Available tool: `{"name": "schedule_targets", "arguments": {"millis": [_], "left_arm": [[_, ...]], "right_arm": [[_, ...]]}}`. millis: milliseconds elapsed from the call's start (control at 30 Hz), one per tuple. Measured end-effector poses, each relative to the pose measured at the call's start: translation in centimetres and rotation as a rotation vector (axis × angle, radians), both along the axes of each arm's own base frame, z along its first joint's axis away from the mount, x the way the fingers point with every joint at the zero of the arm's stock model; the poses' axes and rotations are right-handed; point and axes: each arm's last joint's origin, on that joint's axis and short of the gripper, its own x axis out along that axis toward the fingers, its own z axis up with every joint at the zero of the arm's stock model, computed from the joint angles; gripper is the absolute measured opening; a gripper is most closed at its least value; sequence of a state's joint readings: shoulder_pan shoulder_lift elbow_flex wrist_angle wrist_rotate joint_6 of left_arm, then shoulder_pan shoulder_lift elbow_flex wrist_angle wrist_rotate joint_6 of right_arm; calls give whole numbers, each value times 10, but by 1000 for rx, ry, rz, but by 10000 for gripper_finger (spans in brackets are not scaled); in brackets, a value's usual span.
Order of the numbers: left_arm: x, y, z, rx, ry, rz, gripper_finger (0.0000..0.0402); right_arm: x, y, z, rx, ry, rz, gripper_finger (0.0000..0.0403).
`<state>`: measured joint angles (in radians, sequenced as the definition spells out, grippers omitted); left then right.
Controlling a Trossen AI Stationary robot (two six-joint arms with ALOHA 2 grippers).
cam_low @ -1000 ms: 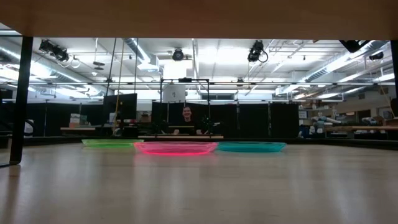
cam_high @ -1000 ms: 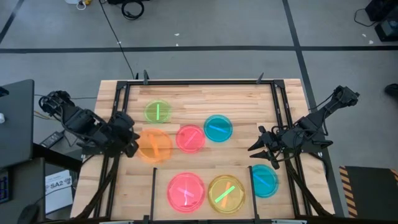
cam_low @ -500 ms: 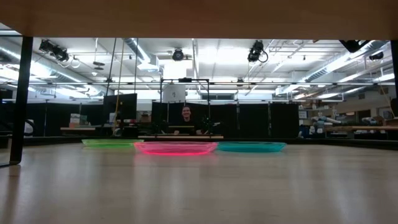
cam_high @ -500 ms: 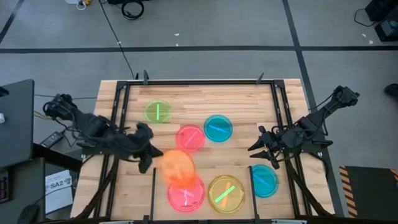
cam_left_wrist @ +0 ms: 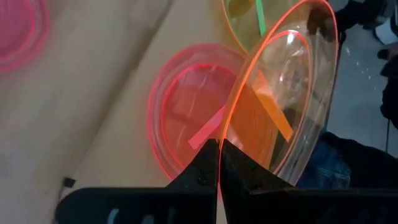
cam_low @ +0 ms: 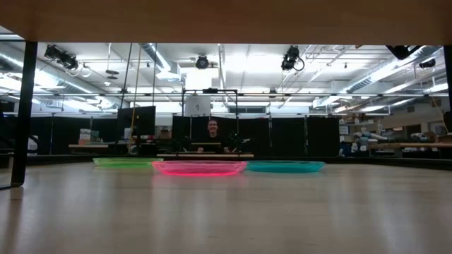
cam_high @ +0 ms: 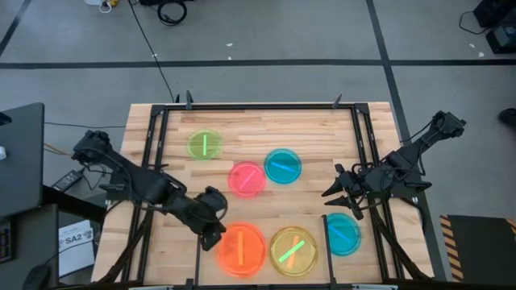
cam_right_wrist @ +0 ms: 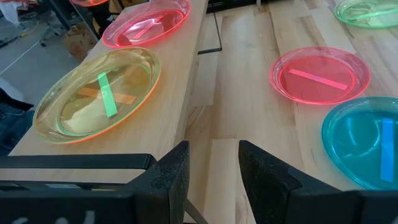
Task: Place and stack plates onto a shelf
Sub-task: Stack the orange plate on top of the the pink plate on the shelf
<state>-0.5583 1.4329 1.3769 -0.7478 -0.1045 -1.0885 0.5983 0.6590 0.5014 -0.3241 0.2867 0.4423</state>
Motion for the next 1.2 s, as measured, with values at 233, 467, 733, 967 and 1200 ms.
{"name": "schedule_targets", "arguments": {"millis": [233,467,733,967,1200], "left_arm": [[10,0,-10,-1,41,0,7],[11,1,-12,5,52,3,7],[11,1,-12,5,51,3,7],[11,1,-12,5,51,2,24],[11,1,-12,7,52,2,46]], "right_arm": [[0,0,0,0,0,0,144],[0,0,0,-2,3,0,144],[2,1,-2,-8,13,1,144],[4,3,-4,-19,28,1,144],[5,3,-6,-24,36,2,144]]}}
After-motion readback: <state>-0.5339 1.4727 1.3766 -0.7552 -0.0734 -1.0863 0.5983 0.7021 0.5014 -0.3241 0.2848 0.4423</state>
